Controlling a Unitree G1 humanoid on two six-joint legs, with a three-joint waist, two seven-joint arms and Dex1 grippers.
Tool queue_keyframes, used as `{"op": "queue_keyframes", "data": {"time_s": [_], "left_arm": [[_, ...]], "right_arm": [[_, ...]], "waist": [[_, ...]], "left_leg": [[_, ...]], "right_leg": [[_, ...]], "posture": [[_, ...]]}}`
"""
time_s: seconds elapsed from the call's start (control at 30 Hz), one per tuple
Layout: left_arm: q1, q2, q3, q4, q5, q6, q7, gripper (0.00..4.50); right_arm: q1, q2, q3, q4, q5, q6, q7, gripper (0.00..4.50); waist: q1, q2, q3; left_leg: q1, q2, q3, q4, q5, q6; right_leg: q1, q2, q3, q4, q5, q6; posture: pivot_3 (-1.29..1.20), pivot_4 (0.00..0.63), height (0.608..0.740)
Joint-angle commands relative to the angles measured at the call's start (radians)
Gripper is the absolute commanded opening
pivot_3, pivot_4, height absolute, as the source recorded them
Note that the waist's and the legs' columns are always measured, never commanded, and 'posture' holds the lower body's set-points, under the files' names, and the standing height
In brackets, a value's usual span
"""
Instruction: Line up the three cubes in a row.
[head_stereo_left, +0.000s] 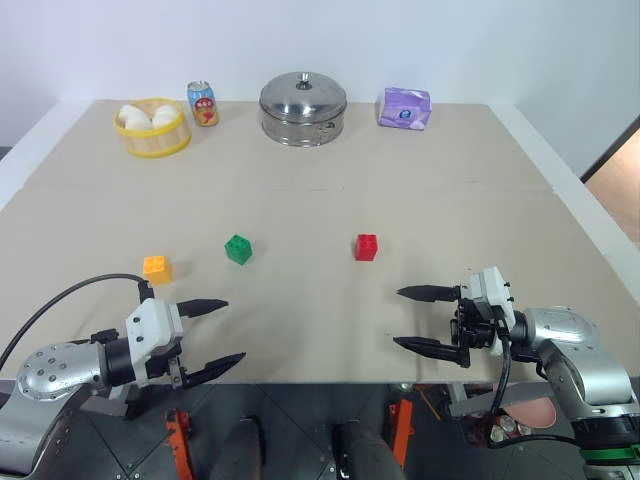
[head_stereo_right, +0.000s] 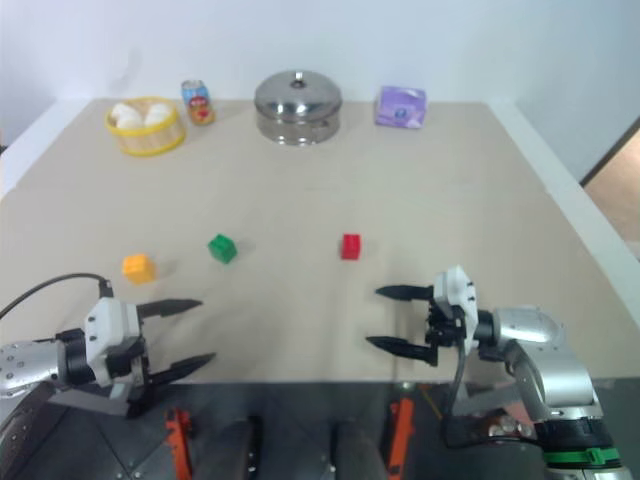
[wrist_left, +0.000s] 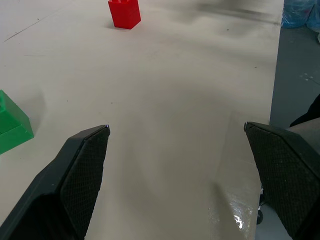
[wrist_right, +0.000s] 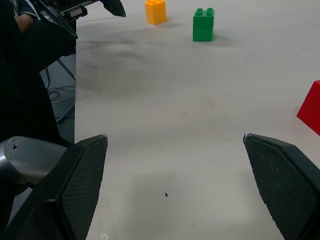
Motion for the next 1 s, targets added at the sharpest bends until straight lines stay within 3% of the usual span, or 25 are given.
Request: {"op": "queue_keyframes", "data": {"time_s": [0.03, 0.23, 0.83, 1.0], "left_arm": [[-0.007, -0.001, 0.018, -0.02, -0.016, -0.017, -0.011, 4.45], [-0.062, -0.027, 0.06, 0.0, -0.079, 0.03, 0.024, 4.45], [-0.069, -0.036, 0.044, -0.025, -0.077, 0.061, 0.03, 4.45], [-0.189, -0.095, 0.072, -0.028, -0.186, 0.178, 0.161, 4.45]], "right_arm": [[-0.001, -0.014, -0.013, 0.0, 0.0, -0.026, 0.014, 4.5], [-0.034, -0.006, -0.046, 0.041, 0.016, -0.031, -0.009, 4.5], [-0.057, 0.005, -0.065, 0.064, 0.047, -0.005, -0.039, 4.5], [-0.219, 0.0, -0.032, 0.179, 0.003, 0.072, -0.109, 4.5]], "waist": [[0.0, 0.0, 0.0], [0.0, 0.0, 0.0], [0.0, 0.0, 0.0], [0.0, 0.0, 0.0]], "left_leg": [[0.0, 0.0, 0.0, 0.0, 0.0, 0.0], [0.0, 0.0, 0.0, 0.001, 0.0, 0.0], [0.0, 0.001, 0.001, 0.003, 0.0, 0.001], [0.0, 0.001, 0.001, 0.005, 0.0, 0.001]], "right_leg": [[0.0, 0.0, 0.0, 0.0, 0.0, 0.0], [0.001, 0.001, 0.0, 0.0, 0.0, 0.0], [0.001, 0.002, 0.002, 0.0, 0.0, 0.001], [0.001, 0.002, 0.003, 0.001, 0.001, 0.001]], "posture": [[0.0, 0.15, 0.739], [0.0, 0.15, 0.739], [0.0, 0.15, 0.739], [0.0, 0.15, 0.739]]}}
